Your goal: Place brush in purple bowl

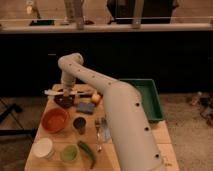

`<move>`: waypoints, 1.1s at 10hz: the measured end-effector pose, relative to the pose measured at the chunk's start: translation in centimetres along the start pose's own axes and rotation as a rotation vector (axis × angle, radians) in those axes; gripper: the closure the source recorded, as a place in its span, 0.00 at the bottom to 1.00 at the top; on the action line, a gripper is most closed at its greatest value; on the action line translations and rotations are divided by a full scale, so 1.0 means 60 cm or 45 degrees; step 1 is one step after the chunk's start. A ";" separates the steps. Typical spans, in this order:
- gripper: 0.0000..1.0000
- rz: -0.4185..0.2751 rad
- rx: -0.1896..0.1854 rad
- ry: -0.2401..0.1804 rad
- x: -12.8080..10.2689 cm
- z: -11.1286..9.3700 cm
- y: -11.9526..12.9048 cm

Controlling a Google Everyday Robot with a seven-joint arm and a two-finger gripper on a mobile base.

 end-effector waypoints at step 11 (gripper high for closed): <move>0.20 -0.002 -0.003 0.001 -0.001 0.003 0.001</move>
